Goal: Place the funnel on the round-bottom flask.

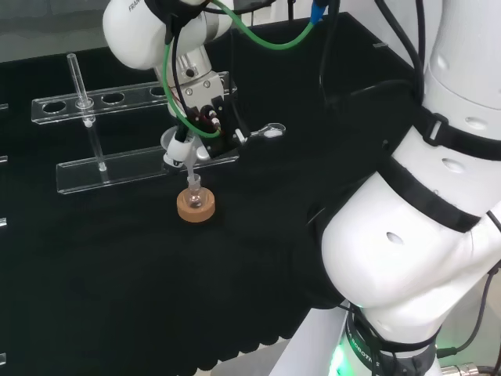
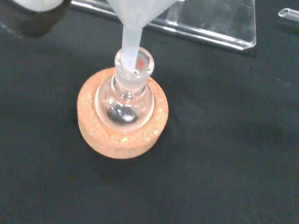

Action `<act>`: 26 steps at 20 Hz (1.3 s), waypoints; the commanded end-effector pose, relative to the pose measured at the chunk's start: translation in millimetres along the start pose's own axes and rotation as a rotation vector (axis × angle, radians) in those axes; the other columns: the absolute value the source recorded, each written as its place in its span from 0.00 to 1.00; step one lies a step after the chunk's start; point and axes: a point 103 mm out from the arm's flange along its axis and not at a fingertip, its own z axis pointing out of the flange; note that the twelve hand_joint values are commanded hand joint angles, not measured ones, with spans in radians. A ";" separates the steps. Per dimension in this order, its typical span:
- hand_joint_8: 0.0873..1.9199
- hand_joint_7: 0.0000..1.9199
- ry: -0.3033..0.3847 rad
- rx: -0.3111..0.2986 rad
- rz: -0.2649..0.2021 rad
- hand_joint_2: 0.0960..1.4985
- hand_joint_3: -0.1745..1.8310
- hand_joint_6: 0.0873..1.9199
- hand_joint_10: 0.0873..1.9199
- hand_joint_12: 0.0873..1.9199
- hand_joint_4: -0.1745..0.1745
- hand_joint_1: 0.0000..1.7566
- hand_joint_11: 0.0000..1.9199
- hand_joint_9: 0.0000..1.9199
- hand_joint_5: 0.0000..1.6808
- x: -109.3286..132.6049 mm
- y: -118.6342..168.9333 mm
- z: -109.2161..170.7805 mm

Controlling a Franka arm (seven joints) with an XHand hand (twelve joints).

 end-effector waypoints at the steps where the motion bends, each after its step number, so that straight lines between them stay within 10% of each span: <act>1: 0.32 0.35 -0.012 0.017 -0.001 0.51 0.35 0.33 0.19 0.63 0.45 0.43 0.34 0.52 0.46 -1.9 2.7 11.0; 26: 0.32 0.34 -0.001 0.050 -0.035 0.51 0.35 0.34 0.19 0.63 0.43 0.42 0.33 0.50 0.44 -3.5 9.7 28.3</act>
